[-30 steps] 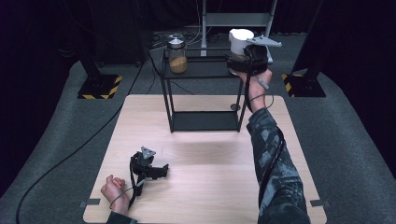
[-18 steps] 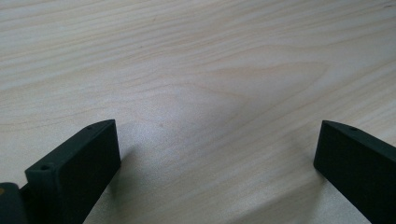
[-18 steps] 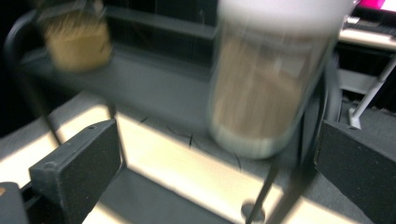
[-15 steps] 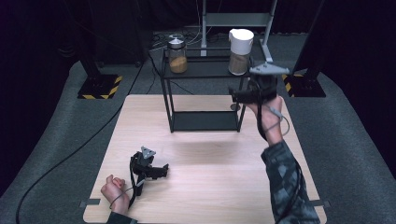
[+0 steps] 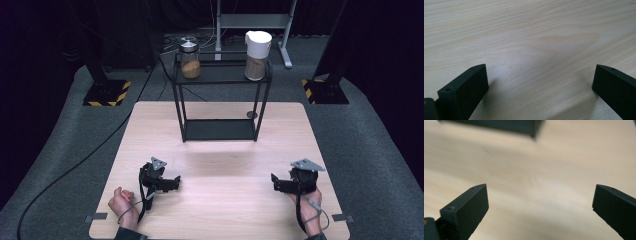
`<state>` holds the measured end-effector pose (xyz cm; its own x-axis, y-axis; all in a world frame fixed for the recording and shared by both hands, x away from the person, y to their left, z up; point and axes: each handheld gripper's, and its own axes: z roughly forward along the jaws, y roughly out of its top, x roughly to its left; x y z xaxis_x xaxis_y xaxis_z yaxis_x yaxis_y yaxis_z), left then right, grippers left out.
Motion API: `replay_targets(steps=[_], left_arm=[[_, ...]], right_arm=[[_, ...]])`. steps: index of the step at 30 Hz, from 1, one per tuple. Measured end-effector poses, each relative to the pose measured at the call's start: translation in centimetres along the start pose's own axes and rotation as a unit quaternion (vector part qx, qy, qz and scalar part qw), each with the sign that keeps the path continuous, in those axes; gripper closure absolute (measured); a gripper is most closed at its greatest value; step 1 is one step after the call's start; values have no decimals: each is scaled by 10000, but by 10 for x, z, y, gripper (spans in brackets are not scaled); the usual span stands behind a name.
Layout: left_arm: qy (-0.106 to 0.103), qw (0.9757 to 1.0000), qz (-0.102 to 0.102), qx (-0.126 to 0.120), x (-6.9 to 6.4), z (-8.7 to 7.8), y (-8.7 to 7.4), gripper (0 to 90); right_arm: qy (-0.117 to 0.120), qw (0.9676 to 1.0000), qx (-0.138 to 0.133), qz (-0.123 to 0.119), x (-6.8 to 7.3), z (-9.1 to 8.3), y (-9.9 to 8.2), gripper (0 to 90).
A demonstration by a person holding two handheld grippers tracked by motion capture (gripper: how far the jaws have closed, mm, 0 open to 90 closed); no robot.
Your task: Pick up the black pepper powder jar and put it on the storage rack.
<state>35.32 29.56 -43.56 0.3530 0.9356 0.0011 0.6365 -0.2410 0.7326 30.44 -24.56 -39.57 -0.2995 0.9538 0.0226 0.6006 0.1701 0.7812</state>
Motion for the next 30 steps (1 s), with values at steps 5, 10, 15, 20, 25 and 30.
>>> replay_targets(steps=[5, 10, 15, 20, 25, 30], left_arm=[[0, 10000, 2, 0, 0, 0, 0, 0], [0, 10000, 0, 4, 0, 0, 0, 0], [-1, 10000, 1, 10, 0, 0, 0, 0], [40, 10000, -43, 0, -2, -1, -1, 0], [66, 10000, -63, 2, -8, -5, -5, 0], [-29, 10000, 26, 0, -6, -8, -8, 0]], right_arm=[[-258, 9995, 185, 45, 6, 7, -33, 0], [-261, 9995, -48, 164, 6, 5, -51, 0], [-226, 9990, -237, 316, 3, 1, -61, 0], [-196, 9985, -290, 426, 2, -1, -64, 0], [-144, 9983, -294, 487, -1, -1, -64, 0], [-118, 9974, -391, 591, -4, -2, -68, 0]])
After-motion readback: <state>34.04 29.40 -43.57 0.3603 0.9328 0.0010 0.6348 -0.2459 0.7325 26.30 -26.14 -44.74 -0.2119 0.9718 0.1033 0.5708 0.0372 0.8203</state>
